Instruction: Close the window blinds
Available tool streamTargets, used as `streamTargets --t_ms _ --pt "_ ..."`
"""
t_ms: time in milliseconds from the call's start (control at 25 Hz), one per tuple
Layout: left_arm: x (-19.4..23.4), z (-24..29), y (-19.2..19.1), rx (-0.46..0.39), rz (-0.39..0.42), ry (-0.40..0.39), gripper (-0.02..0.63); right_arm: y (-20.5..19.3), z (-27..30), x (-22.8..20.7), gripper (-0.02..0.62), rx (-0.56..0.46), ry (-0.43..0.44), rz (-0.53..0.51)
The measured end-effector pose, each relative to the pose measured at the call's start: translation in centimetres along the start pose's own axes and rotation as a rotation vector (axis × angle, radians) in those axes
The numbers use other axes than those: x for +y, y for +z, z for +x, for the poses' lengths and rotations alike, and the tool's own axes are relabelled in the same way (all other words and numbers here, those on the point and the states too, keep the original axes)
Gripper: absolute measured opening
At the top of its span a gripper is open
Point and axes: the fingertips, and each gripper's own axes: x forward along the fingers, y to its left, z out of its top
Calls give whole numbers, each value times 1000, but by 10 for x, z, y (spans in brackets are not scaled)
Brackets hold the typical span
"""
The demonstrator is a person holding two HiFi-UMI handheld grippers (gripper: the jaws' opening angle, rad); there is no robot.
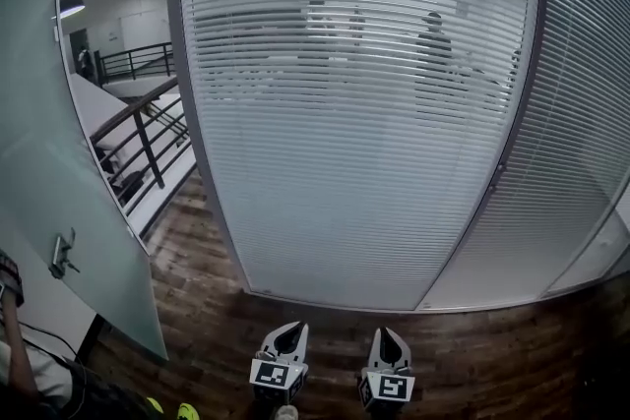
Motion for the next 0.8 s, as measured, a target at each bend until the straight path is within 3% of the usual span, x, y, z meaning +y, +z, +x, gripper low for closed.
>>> streamTargets --t_ms 400,800 --pt "-58 21 8 -4 25 -88 0 3 -25 -63 3 -22 -75 -8" --pt "-113 62 11 -12 33 -149 0 -5 -54 -159 3 -12 -204 -9"
